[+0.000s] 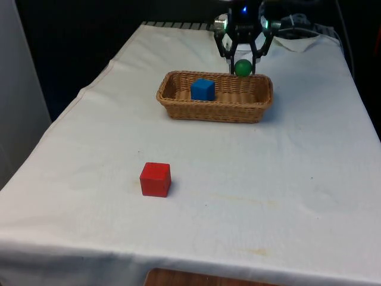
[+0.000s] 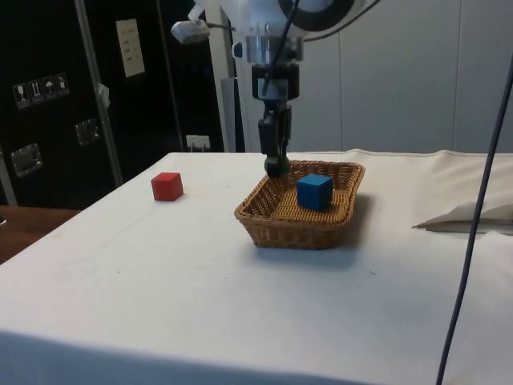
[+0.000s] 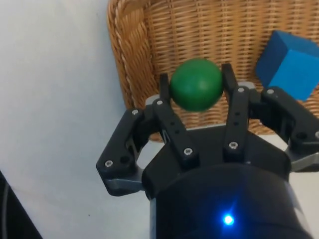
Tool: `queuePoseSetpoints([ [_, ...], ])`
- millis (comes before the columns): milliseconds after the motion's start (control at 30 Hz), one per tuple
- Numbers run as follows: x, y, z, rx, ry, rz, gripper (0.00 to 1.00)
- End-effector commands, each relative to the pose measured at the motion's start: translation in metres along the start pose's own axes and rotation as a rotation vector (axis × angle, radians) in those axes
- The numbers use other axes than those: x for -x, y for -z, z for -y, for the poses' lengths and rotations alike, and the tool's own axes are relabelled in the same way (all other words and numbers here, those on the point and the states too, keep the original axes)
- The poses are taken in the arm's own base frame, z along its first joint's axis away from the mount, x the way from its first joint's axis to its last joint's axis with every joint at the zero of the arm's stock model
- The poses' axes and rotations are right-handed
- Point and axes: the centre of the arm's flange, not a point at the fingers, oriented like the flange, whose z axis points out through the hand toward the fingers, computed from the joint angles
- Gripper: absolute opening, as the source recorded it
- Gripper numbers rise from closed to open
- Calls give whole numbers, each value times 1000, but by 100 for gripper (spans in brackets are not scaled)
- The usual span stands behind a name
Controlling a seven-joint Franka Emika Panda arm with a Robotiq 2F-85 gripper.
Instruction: Place all non-red objects into the basket.
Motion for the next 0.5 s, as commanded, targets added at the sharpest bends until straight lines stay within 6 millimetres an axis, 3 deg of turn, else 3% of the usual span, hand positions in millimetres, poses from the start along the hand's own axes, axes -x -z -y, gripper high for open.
queuePoseSetpoints([
  [0, 1, -3, 0, -1, 0, 1, 0],
  [467, 6, -56, 0, -27, -11, 19, 0],
])
